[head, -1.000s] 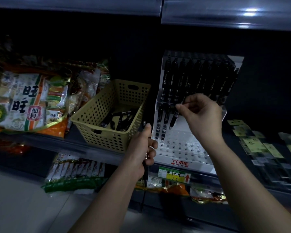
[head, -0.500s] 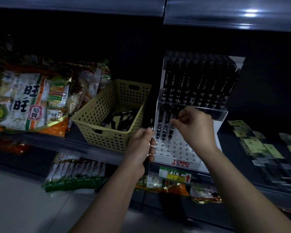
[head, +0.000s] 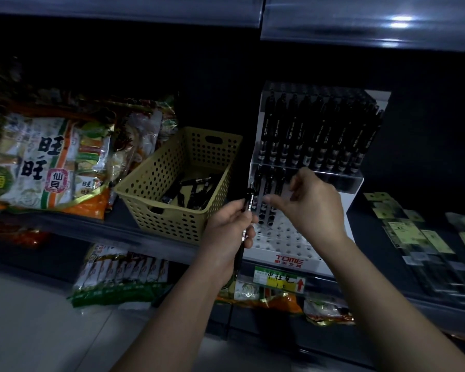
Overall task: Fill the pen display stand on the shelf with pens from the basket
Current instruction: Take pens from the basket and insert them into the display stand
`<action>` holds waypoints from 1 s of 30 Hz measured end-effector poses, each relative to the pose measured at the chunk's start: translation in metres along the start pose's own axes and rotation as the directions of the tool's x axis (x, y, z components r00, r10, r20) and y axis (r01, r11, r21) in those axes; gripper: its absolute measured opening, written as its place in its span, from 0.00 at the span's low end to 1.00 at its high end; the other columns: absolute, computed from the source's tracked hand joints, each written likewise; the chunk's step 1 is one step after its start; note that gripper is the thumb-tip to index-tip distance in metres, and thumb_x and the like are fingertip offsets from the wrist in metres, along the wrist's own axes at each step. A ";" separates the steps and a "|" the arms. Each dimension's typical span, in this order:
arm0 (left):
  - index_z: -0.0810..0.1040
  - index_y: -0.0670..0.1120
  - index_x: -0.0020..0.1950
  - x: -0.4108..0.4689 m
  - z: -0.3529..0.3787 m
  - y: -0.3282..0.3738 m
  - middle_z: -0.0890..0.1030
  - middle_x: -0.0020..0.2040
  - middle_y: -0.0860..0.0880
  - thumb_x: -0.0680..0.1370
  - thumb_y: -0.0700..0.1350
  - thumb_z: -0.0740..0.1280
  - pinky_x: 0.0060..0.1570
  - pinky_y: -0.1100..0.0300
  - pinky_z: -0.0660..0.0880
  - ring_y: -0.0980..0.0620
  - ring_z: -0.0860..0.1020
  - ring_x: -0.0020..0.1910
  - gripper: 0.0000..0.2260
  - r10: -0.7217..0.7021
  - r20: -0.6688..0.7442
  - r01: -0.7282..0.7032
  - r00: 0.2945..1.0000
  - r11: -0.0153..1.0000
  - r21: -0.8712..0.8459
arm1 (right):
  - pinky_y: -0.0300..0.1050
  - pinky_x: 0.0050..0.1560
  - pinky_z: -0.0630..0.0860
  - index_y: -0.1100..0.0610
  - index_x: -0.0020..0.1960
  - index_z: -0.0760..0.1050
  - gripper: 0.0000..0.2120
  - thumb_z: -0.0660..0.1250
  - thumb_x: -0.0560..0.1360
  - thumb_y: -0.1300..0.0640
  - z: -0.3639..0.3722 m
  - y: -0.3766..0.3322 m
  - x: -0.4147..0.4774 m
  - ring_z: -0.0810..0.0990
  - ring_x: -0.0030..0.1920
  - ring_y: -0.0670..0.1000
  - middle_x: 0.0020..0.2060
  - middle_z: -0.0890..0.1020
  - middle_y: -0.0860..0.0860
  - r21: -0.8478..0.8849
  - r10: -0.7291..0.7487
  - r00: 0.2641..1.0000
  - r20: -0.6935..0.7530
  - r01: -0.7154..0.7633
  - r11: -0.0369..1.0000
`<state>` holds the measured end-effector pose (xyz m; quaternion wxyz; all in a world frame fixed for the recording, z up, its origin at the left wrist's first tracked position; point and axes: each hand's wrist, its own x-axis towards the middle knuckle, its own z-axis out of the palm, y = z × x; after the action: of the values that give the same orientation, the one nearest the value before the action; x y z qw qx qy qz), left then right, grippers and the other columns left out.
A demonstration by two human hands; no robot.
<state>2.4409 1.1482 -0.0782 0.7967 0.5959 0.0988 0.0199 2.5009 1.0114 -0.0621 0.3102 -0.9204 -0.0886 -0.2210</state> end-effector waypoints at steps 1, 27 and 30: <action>0.75 0.51 0.50 0.000 0.001 0.000 0.78 0.39 0.48 0.80 0.35 0.60 0.29 0.63 0.68 0.56 0.72 0.31 0.11 0.020 0.007 -0.020 1.000 1.000 0.005 | 0.46 0.31 0.72 0.55 0.38 0.70 0.21 0.73 0.66 0.39 -0.003 -0.002 -0.001 0.75 0.30 0.49 0.28 0.75 0.48 0.004 -0.004 1.000 -0.029 0.004 1.000; 0.82 0.39 0.50 0.003 -0.026 0.007 0.79 0.46 0.44 0.74 0.36 0.70 0.44 0.55 0.74 0.44 0.77 0.47 0.06 0.649 0.195 -0.380 0.735 0.157 0.912 | 0.52 0.40 0.81 0.53 0.40 0.78 0.10 0.75 0.69 0.48 -0.053 -0.004 0.016 0.82 0.35 0.50 0.33 0.82 0.50 0.401 0.110 0.979 -0.169 -0.034 0.915; 0.83 0.39 0.49 0.006 -0.030 0.008 0.80 0.44 0.44 0.71 0.34 0.72 0.44 0.52 0.75 0.42 0.76 0.47 0.07 0.703 0.224 -0.371 0.675 0.061 0.927 | 0.49 0.40 0.80 0.56 0.43 0.80 0.12 0.74 0.70 0.48 -0.048 -0.003 0.014 0.81 0.35 0.48 0.33 0.82 0.48 0.300 0.057 0.974 -0.218 0.011 0.954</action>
<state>2.4416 1.1793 -0.0795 0.2055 0.9160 -0.0267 0.3435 2.4953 0.9853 -0.0200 0.4566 -0.8328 -0.0746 -0.3038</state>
